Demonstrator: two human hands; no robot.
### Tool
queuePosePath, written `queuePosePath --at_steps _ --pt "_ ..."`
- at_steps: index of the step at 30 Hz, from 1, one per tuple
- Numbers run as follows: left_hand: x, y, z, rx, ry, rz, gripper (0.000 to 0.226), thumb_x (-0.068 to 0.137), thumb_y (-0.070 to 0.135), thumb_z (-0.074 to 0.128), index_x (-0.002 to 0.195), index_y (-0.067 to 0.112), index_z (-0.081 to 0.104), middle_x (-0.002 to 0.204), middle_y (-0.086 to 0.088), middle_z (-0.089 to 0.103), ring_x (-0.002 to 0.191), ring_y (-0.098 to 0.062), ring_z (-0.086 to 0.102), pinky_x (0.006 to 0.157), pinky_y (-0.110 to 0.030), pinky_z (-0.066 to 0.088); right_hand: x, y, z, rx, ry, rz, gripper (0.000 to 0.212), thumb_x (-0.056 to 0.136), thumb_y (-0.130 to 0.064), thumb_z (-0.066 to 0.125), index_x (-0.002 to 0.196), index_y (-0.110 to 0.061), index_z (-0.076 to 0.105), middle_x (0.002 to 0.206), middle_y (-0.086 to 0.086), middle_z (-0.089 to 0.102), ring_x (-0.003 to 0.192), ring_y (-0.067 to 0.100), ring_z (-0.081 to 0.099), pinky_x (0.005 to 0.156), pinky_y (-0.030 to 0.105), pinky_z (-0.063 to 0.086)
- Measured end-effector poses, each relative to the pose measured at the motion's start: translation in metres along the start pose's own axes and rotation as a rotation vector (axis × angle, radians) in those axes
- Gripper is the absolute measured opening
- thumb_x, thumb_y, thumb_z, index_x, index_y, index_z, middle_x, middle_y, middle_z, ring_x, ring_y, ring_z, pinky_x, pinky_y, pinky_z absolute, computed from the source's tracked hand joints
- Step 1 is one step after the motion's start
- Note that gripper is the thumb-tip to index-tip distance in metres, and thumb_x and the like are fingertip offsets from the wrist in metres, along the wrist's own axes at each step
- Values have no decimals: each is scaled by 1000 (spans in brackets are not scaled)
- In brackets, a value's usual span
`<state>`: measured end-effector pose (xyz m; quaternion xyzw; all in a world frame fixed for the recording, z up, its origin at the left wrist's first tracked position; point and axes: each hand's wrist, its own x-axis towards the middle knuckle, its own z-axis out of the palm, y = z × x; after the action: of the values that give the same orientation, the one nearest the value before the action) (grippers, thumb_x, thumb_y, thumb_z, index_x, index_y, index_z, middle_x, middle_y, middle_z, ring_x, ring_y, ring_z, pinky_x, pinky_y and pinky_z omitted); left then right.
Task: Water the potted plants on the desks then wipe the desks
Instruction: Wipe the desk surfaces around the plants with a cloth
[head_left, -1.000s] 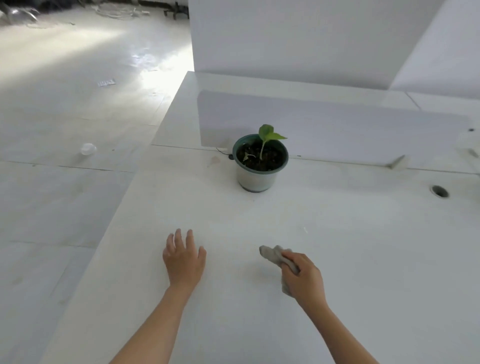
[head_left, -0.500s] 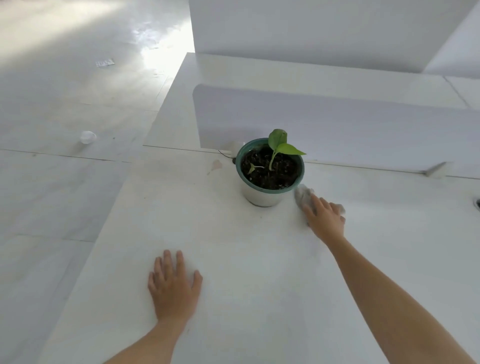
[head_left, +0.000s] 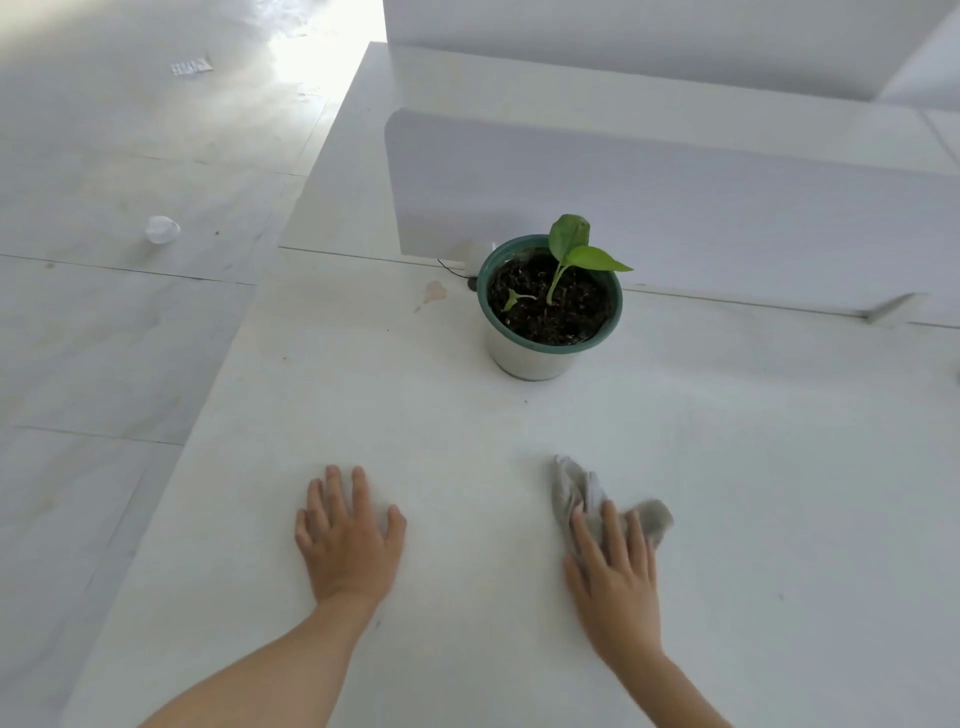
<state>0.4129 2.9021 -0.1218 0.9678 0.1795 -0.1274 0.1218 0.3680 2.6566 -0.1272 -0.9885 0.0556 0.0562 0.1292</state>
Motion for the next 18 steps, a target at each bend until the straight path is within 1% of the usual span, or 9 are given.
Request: queuePosePath --at_steps 3,4,6,8,10,12,14,15,18 --pt "-1 1 -1 -7 18 13 67 72 42 33 116 1 61 126 -28 57 114 -49 53 89 -60 41 -27 -40 17 -35 19 -288 41 95 -44 20 121 -28 46 132 12 47 118 38 37 109 39 14" --pt "-1 1 0 -12 27 16 68 73 43 32 119 2 60 128 -27 55 117 -48 51 91 -60 40 -29 -54 20 -47 -14 -375 36 93 -44 28 121 -32 47 133 10 49 119 38 38 109 41 18" --pt "-1 1 -1 -19 37 11 69 75 44 29 122 3 58 132 -26 53 121 -47 48 94 -58 38 -18 -78 21 -51 -90 -487 37 85 -44 42 121 -39 46 129 8 59 120 39 46 105 46 32" --pt "-1 -1 -1 3 24 8 65 76 41 30 119 3 60 129 -26 55 117 -46 52 91 -58 41 5 -92 19 -69 -132 -528 38 81 -43 44 119 -42 46 125 8 62 115 38 56 95 48 45" --pt "0 -1 -2 24 6 9 61 75 37 32 115 3 63 125 -26 58 112 -46 56 87 -58 44 38 -100 14 -109 -176 -505 39 81 -40 42 119 -41 46 123 11 63 111 39 59 89 50 48" --pt "0 0 -3 35 -2 1 59 75 35 33 114 4 63 123 -25 59 110 -45 58 85 -57 46 81 -106 7 -154 -214 -396 41 80 -37 39 118 -38 53 120 15 64 107 41 61 85 51 50" --pt "1 0 -1 49 6 0 58 75 35 33 114 5 64 123 -24 60 110 -43 59 86 -56 46 121 -113 2 -166 -178 -285 42 80 -35 37 114 -33 62 117 18 65 101 44 62 79 55 51" --pt "1 -1 -1 53 6 0 58 75 35 33 115 5 63 123 -23 60 110 -43 59 86 -55 46 134 -118 -1 -166 -164 -268 42 81 -34 36 114 -31 63 117 20 64 101 46 62 79 55 50" --pt "2 -1 1 65 14 0 58 75 36 33 115 6 63 123 -22 60 110 -42 58 86 -54 47 147 -133 -5 -168 -184 -245 42 86 -31 35 121 -30 59 128 21 56 113 48 53 93 56 43"
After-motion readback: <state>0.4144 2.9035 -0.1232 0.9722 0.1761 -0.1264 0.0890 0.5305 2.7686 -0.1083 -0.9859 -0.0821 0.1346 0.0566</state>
